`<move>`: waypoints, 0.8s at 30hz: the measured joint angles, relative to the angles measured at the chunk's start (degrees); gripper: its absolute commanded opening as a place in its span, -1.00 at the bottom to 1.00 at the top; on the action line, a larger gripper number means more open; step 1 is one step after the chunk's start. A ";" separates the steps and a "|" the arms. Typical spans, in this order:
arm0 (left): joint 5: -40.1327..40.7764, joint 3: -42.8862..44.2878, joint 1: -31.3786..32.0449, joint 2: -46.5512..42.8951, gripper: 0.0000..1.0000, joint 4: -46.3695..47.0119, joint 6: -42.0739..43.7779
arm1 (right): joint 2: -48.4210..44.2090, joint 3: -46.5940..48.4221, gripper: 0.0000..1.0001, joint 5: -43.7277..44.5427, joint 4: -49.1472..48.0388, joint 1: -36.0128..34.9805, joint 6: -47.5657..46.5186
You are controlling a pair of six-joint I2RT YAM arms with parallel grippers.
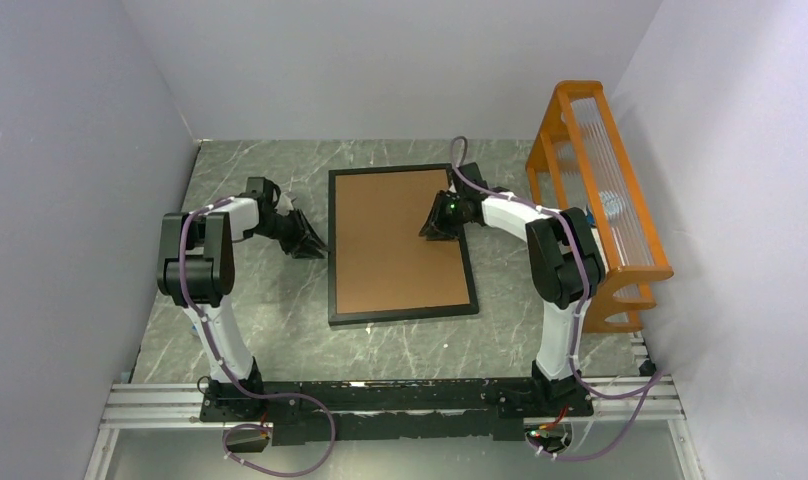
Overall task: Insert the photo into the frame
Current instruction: Move the photo frame to the center of the board.
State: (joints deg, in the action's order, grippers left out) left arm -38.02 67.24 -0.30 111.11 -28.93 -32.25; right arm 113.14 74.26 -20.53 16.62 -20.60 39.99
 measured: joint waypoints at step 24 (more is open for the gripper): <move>-7.89 4.04 3.17 4.94 -0.93 4.48 4.13 | 7.43 18.12 -0.10 4.61 7.04 -10.56 -6.58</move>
State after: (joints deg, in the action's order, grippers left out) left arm -45.91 71.29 2.87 116.05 -24.45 -28.12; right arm 120.57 92.38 -15.92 23.66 -31.16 33.41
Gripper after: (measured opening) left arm 0.071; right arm 0.447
